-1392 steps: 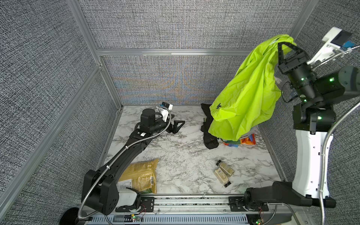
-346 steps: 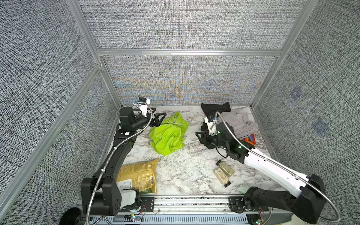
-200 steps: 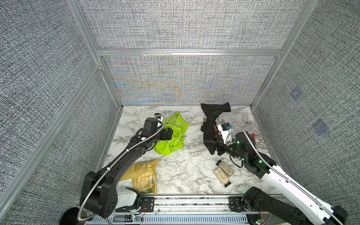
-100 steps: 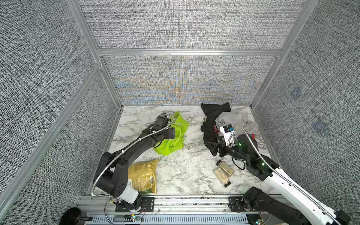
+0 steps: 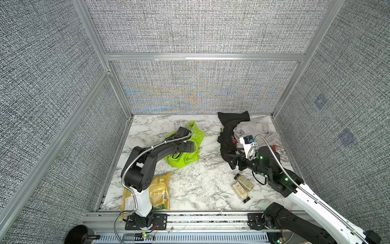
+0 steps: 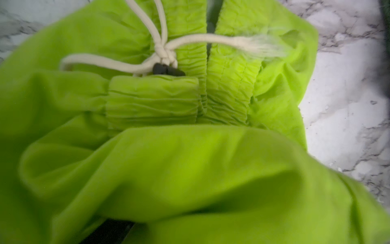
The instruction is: Pick out a specific cloth from the pile
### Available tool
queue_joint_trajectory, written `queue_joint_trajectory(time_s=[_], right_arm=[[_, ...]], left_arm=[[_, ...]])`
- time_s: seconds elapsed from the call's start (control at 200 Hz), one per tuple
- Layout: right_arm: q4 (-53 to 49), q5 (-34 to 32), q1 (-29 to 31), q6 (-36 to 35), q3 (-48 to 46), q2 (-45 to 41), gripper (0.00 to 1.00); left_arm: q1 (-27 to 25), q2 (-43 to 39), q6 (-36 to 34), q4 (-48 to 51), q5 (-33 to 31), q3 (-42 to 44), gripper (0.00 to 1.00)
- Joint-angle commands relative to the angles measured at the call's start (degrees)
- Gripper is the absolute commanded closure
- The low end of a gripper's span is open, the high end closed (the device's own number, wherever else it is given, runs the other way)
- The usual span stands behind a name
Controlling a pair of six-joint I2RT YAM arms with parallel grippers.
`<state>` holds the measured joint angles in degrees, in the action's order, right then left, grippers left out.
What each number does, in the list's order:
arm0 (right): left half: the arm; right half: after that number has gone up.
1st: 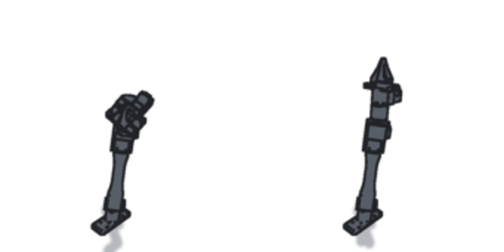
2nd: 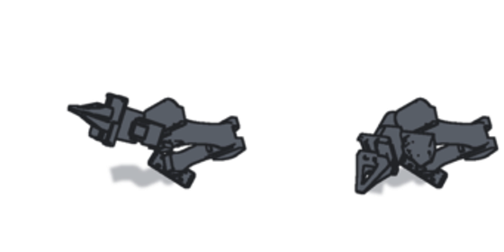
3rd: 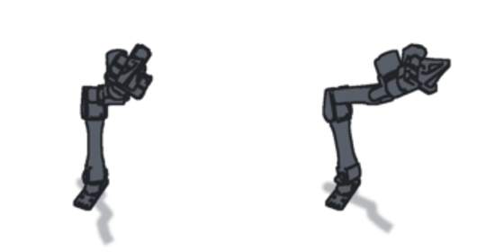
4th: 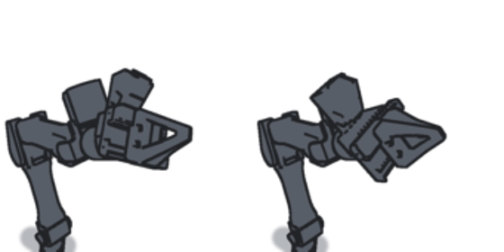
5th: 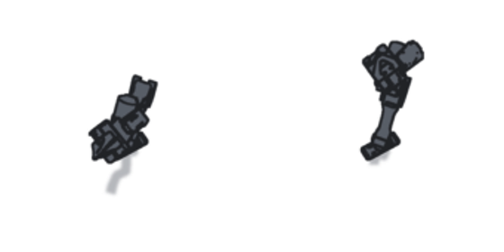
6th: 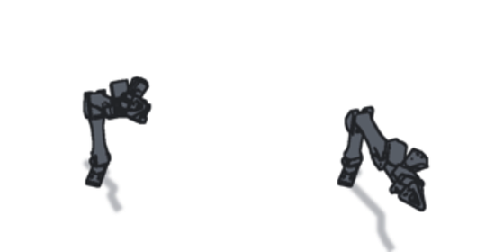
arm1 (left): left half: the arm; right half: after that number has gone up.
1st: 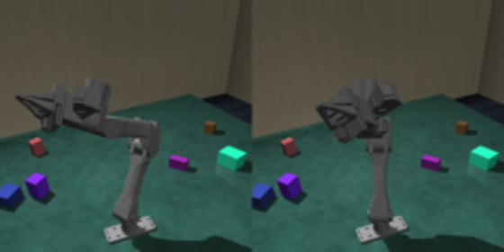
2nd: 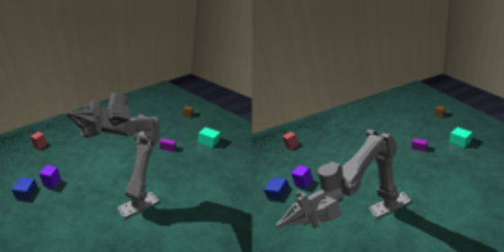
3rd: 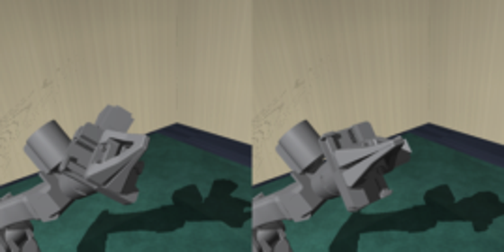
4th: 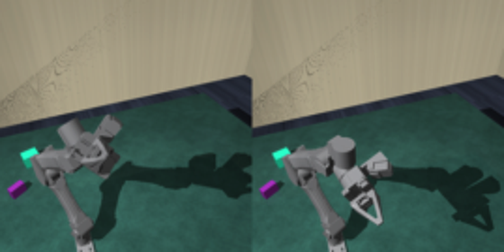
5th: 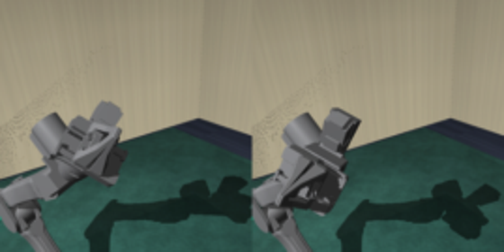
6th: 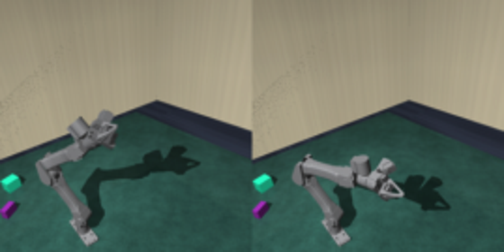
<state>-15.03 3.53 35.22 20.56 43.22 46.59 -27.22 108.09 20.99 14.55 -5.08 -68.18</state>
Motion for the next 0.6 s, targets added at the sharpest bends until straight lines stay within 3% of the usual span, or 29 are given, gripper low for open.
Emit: queue_joint_trajectory(time_s=[0.0, 0.4, 0.595], right_arm=[[-1.0, -1.1, -0.1, 0.1, 0.0, -0.2, 0.01], [-1.8, -1.7, -0.1, 0.8, -0.7, -1.6, 0.01], [-1.9, -2.1, 0.0, 1.1, -0.9, -2.3, 0.01]], left_arm=[[0.0, 2.9, 1.4, -2.7, 0.7, -0.6, 0.07], [4.2, 5.1, 1.2, -3.8, 0.2, -2.6, 0.07], [4.5, -0.9, 1.5, -4.6, 1.0, -0.8, 0.06]])
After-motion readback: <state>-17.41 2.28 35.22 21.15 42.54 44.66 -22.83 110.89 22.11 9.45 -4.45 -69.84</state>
